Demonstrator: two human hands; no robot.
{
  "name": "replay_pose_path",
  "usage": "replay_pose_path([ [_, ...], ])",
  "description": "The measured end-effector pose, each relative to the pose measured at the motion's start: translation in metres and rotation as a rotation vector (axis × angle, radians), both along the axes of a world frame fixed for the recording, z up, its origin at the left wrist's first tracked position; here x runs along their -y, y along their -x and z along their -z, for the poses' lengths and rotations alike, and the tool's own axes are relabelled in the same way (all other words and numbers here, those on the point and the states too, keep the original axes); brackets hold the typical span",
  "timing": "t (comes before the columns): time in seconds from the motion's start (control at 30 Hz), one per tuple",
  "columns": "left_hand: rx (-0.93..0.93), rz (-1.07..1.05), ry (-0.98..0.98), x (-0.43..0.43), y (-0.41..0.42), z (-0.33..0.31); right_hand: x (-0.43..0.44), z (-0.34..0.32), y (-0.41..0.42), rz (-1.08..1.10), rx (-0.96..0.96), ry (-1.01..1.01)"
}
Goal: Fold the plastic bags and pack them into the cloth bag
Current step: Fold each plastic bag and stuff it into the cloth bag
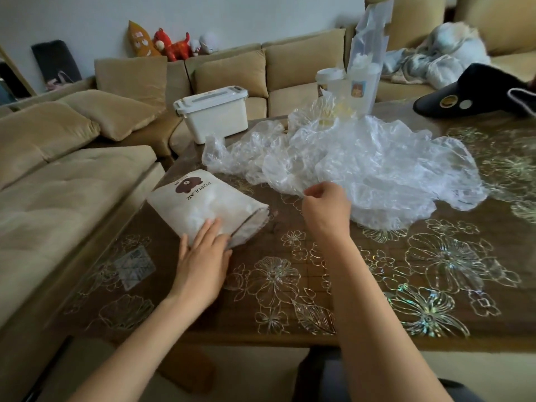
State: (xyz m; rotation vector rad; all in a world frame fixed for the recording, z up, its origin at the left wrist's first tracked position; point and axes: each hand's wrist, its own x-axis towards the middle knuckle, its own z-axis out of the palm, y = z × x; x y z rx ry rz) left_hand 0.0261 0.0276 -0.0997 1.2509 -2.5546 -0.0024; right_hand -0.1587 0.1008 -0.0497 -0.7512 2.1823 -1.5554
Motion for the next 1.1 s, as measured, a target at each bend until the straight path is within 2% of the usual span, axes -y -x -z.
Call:
replay_pose_path([
  [0.07, 0.032, -0.031, -0.017, 0.017, -0.002, 0.001, -0.006, 0.000, 0.005, 0.118, -0.181, 0.011],
  [0.13, 0.032, -0.053, -0.040, 0.033, -0.003, 0.001, -0.009, 0.003, 0.006, 0.119, -0.295, -0.012],
  [0.23, 0.001, -0.138, -0.054, 0.042, -0.002, 0.007, -0.008, 0.018, 0.000, -0.082, -0.533, -0.220],
  [0.33, -0.084, -0.155, 0.128, 0.027, 0.004, 0.011, 0.001, 0.037, 0.002, -0.227, -0.741, -0.392],
  [0.47, -0.249, 0.187, 0.369, 0.013, 0.005, 0.010, 0.014, 0.050, 0.007, -0.279, -0.737, -0.464],
  [0.6, -0.321, 0.164, 0.351, 0.023, 0.004, 0.011, 0.022, 0.050, -0.009, -0.229, -0.779, -0.374],
  [0.77, -0.383, 0.137, 0.354, 0.026, 0.010, 0.010, 0.029, 0.038, -0.011, -0.055, -0.714, -0.125],
  [0.87, -0.392, 0.106, 0.339, 0.027, 0.011, 0.011, 0.031, 0.034, -0.013, -0.066, -0.672, -0.068],
  [0.9, -0.391, 0.097, 0.343, 0.028, 0.012, 0.012, 0.029, 0.031, -0.013, -0.102, -0.596, -0.056],
  [1.0, -0.406, 0.071, 0.337, 0.026, 0.008, 0.012, 0.016, 0.010, -0.025, -0.251, -0.213, -0.007],
  [1.1, -0.414, 0.040, 0.340, 0.022, 0.007, 0.011, -0.002, -0.032, -0.031, -0.490, 0.173, 0.172],
])
